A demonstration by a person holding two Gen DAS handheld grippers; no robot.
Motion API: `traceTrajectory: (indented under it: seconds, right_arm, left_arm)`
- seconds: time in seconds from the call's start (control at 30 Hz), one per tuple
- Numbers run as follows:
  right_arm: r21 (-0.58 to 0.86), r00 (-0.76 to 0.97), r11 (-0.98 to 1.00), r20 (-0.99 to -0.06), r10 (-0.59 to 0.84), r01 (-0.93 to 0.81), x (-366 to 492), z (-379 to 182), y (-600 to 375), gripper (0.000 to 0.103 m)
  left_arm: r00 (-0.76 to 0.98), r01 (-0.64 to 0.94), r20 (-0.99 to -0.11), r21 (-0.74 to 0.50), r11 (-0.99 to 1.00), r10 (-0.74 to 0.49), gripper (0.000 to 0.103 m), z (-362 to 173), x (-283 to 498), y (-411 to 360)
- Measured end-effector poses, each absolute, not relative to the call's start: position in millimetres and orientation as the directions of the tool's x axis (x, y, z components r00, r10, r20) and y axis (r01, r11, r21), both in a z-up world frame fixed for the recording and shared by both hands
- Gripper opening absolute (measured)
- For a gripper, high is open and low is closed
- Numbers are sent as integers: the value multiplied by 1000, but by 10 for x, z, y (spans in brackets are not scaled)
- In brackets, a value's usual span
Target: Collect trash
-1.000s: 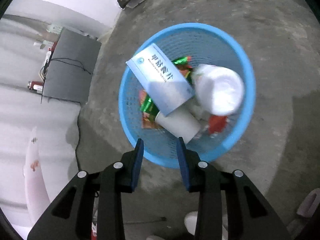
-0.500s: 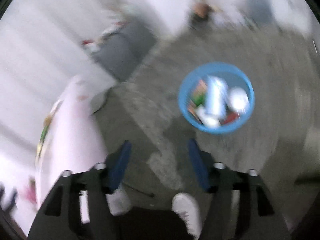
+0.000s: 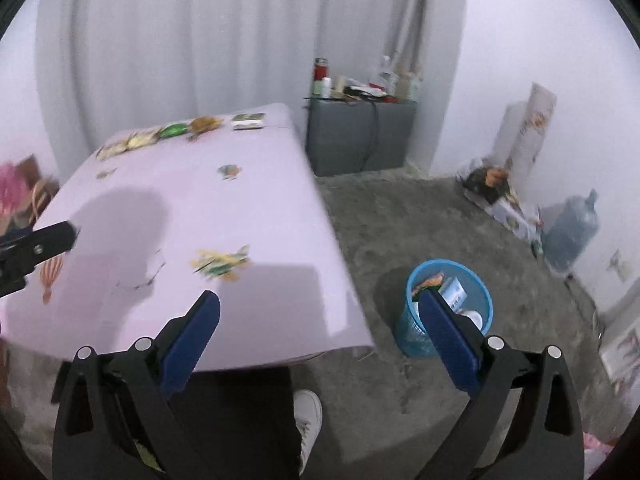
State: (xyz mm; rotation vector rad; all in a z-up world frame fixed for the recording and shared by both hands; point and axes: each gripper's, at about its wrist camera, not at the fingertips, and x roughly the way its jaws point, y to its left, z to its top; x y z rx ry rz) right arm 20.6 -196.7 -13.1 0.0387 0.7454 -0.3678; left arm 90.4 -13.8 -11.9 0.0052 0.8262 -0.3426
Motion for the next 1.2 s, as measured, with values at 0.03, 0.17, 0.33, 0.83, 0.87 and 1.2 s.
traceTrajectory:
  seconds: [0.03, 0.17, 0.33, 0.83, 0.87, 1.2]
  right_arm:
    - [-96, 669, 939, -678, -305, 331, 205, -142, -1915, 97]
    - [-34, 644, 944, -724, -249, 327, 230, -231, -1935, 97]
    - [-12, 632, 937, -735, -246, 350, 219, -247, -2043, 97]
    - [-33, 631, 935, -729, -265, 354, 213, -188, -2140, 97]
    - [-38, 630, 934, -729, -269, 355, 212, -187, -2142, 97]
    - [-36, 630, 934, -729, -268, 355, 197, -206, -2138, 97]
  left_arm:
    - [625, 277, -731, -118, 954, -272, 94, -143, 888, -112]
    - [628, 213, -757, -56, 975, -181, 94, -203, 848, -73]
    - [648, 214, -750, 15, 977, -130, 94, -211, 769, -115]
    - [648, 214, -755, 59, 975, -97, 94, -166, 748, -230]
    - [650, 217, -754, 62, 974, -97, 94, -159, 746, -233]
    - [652, 208, -755, 83, 975, -75, 94, -169, 736, -250]
